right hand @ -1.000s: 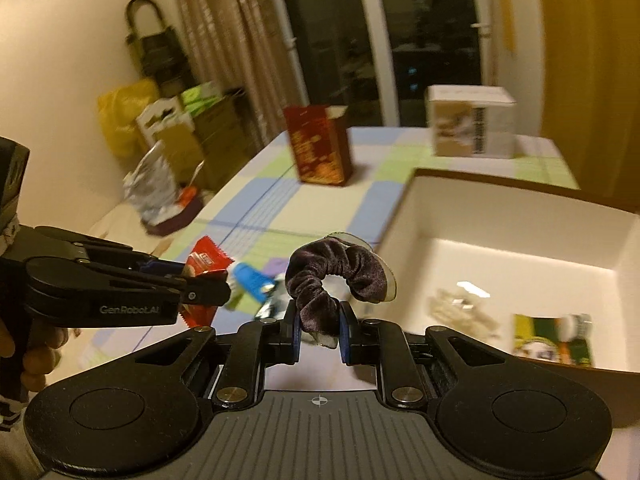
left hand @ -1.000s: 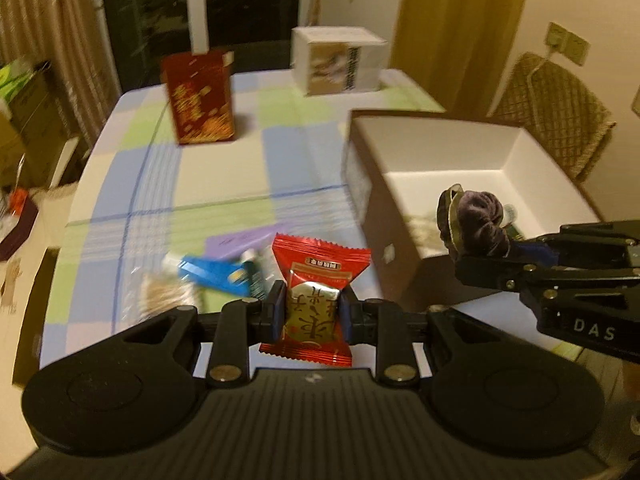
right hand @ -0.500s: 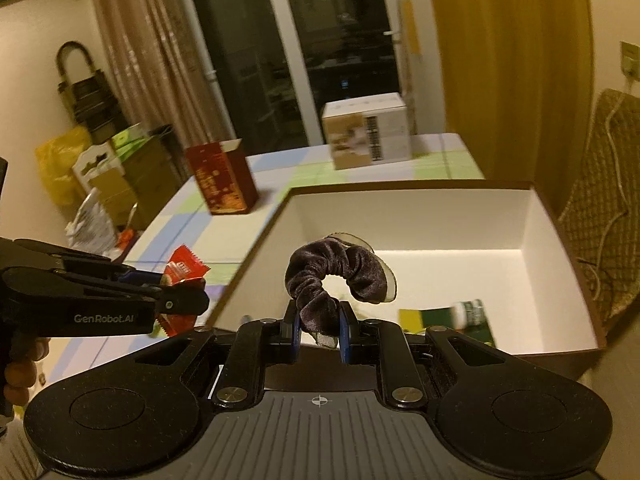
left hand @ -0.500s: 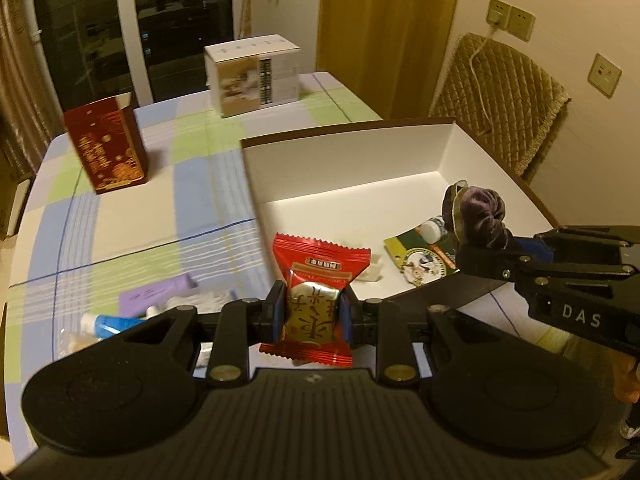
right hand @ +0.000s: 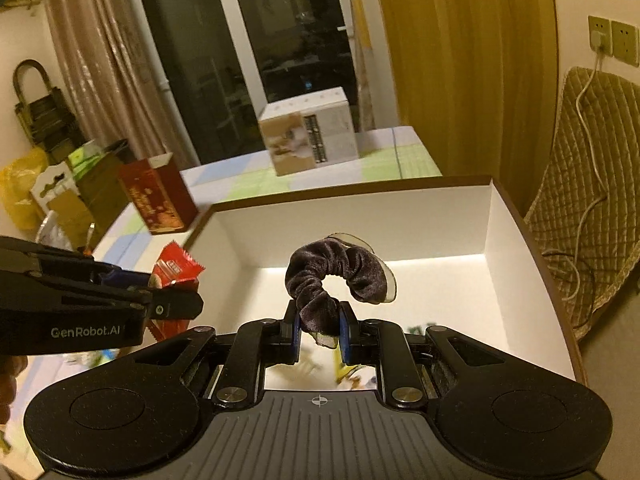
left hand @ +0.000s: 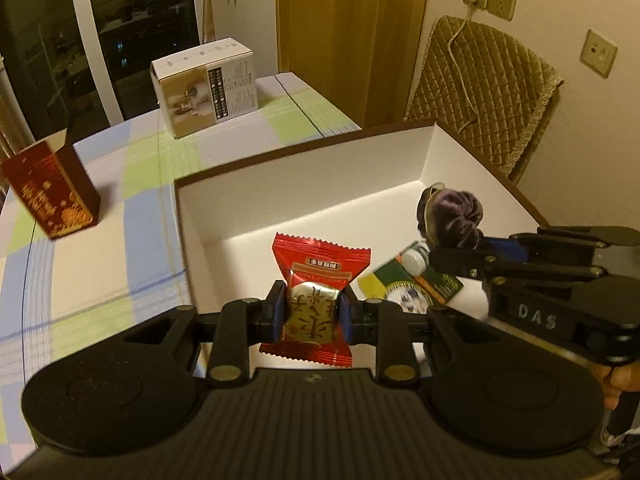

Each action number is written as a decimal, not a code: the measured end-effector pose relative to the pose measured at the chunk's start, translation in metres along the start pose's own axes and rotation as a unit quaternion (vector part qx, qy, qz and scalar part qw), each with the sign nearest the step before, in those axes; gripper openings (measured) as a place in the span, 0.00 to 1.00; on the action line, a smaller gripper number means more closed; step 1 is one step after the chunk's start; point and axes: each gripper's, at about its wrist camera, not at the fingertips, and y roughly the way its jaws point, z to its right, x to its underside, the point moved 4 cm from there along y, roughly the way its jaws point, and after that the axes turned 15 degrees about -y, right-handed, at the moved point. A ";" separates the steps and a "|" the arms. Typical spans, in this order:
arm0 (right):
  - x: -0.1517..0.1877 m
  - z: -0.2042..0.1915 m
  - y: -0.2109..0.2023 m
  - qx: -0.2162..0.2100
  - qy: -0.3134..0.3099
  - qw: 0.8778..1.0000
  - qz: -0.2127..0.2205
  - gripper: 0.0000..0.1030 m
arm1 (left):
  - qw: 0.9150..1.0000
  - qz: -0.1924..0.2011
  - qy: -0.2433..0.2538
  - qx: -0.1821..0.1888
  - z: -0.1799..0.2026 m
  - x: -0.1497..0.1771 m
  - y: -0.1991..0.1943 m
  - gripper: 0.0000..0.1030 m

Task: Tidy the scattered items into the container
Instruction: 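Carry the red candy packet and brown scrunchie over the box, then release the candy packet and scrunchie into the box by opening both grippers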

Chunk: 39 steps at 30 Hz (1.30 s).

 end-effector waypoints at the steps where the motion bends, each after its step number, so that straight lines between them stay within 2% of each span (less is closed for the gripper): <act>1: -0.002 0.004 0.005 0.002 -0.003 1.000 -0.003 0.20 | 1.000 -0.001 0.002 -0.002 0.002 -0.004 0.007 0.22; 9: -0.004 0.037 0.051 0.017 -0.001 0.999 -0.033 0.20 | 1.000 -0.022 0.011 -0.013 0.003 -0.021 0.061 0.22; 15: -0.006 0.049 0.082 0.015 0.010 0.998 -0.063 0.20 | 0.998 -0.054 -0.013 -0.016 -0.006 -0.031 0.098 0.22; 23: -0.017 0.063 0.090 0.023 0.013 0.996 -0.088 0.20 | 0.997 -0.077 -0.005 -0.032 -0.003 -0.042 0.129 0.22; 29: -0.019 0.071 0.100 0.026 0.020 0.994 -0.106 0.20 | 0.995 -0.090 -0.001 -0.042 0.003 -0.038 0.143 0.22; 31: -0.020 0.071 0.104 0.032 0.007 0.993 -0.110 0.21 | 0.995 -0.092 -0.003 -0.044 0.003 -0.038 0.146 0.28; 32: -0.020 0.071 0.104 0.037 0.003 0.993 -0.111 0.22 | 0.995 -0.092 -0.005 -0.045 0.003 -0.038 0.147 0.39; 33: -0.021 0.071 0.103 0.046 0.002 0.993 -0.108 0.55 | 0.995 -0.089 -0.006 -0.045 0.003 -0.038 0.147 0.44; 34: -0.021 0.073 0.101 0.064 0.001 0.993 -0.102 0.84 | 0.995 -0.086 -0.005 -0.048 0.003 -0.039 0.146 0.44; 35: -0.022 0.075 0.098 0.080 -0.003 0.993 -0.092 0.87 | 0.995 -0.084 0.000 -0.054 0.002 -0.039 0.146 0.51; 37: -0.024 0.077 0.094 0.077 -0.003 0.994 -0.083 0.87 | 0.995 -0.081 0.001 -0.055 0.001 -0.040 0.145 0.58; 39: -0.024 0.080 0.092 0.075 0.007 0.993 -0.086 0.87 | 0.995 -0.080 -0.003 -0.053 0.001 -0.041 0.143 0.61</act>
